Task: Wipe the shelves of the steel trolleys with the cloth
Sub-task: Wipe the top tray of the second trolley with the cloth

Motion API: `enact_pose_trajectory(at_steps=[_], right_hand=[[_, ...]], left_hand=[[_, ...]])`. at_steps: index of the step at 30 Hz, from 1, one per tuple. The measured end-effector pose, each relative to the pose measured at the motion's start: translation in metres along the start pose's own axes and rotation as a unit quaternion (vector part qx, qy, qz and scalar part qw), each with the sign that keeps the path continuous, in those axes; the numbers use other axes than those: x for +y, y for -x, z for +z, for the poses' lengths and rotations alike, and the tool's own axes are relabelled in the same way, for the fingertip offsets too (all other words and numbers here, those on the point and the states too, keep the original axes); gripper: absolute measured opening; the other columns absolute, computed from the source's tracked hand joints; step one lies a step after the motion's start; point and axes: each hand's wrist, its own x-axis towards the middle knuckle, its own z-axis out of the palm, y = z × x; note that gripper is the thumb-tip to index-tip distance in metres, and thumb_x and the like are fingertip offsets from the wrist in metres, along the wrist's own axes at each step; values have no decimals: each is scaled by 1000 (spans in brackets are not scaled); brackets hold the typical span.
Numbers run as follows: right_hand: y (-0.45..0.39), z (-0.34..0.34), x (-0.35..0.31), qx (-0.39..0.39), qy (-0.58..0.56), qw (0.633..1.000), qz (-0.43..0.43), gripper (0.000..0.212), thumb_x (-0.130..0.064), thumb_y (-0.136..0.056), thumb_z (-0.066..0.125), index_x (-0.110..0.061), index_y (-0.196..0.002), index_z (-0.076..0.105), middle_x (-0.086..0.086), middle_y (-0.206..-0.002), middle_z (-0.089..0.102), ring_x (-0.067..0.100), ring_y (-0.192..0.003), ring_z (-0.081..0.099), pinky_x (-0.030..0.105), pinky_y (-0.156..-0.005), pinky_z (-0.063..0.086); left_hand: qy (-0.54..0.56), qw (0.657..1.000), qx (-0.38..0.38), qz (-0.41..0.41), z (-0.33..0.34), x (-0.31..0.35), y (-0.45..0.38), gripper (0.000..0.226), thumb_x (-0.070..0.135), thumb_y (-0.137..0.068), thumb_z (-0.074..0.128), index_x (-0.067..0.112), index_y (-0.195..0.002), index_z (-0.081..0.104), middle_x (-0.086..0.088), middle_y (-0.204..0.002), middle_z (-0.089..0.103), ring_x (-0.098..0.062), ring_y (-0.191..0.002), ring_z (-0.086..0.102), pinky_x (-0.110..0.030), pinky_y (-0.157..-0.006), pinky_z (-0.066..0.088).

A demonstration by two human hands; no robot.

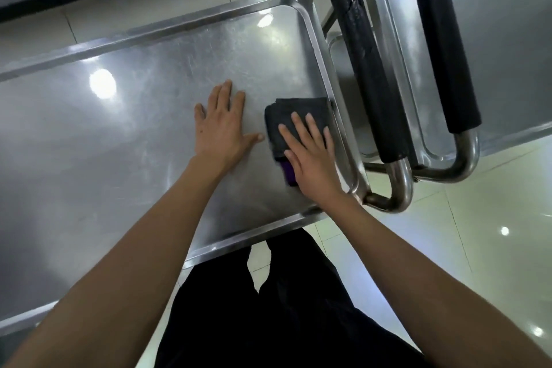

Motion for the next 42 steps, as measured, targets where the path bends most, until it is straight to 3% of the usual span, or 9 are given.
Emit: enact_pose_trajectory(at_steps=[6,9,14,18,24,29,35,42], right_hand=[[81,22,5,-3,40,999,-24,55,-28,-106,34,-26,-159,20,3,-168,8,26,-154,1,56,-122,13],[101,29,6,-11,60,997,-39,63,-25,-104,45,-25,-160,15,4,-168,5,29,-154,1,57,-121,16],[90,27,0,-18,72,997,-37,64,-25,-103,44,-24,-160,14,5,-168,5,29,-154,-1,57,-120,16],[53,22,-14,-10,73,997,-15,60,-31,-105,36,-24,-160,12,3,-168,5,26,-154,-2,54,-122,13],[-40,12,-36,-7,61,998,-20,57,-33,-107,29,-28,-159,8,0,-168,3,23,-154,-5,51,-124,4],[-119,2,-61,7,53,998,-28,55,-33,-106,27,-29,-159,13,-1,-168,6,23,-154,-1,50,-123,4],[-207,-13,-88,-4,47,998,-41,55,-32,-107,25,-28,-160,8,0,-168,0,25,-154,-6,51,-124,3],[-215,-13,-97,5,42,999,-33,55,-31,-107,26,-28,-160,8,0,-168,0,24,-154,-7,51,-124,1]], left_hand=[[11,1000,14,5,2,-4,1,94,70,-77,66,25,-150,30,-13,-164,14,-36,-151,9,-59,-118,19],[16,1000,4,0,0,-3,2,95,72,-78,65,27,-153,27,-14,-165,10,-38,-152,6,-57,-119,15],[-18,1000,-9,19,-14,-12,-4,89,76,-78,59,25,-148,37,-10,-161,23,-33,-147,21,-58,-109,28],[5,999,28,46,-20,-34,-4,67,62,-88,57,15,-136,53,-7,-153,39,-29,-142,31,-54,-108,29],[-16,999,40,-6,-12,-51,18,57,57,-92,55,29,-141,49,-12,-153,34,-37,-141,27,-56,-109,29],[-10,999,25,-20,-10,-49,18,62,57,-93,53,29,-148,44,-12,-157,33,-35,-145,27,-58,-114,30],[22,1000,-4,-1,-5,-69,24,82,58,-90,58,19,-157,30,-2,-167,16,-24,-154,11,-48,-123,14],[34,998,-44,38,-8,-82,27,88,53,-90,63,19,-160,21,-2,-169,1,-21,-155,-2,-47,-125,8]])
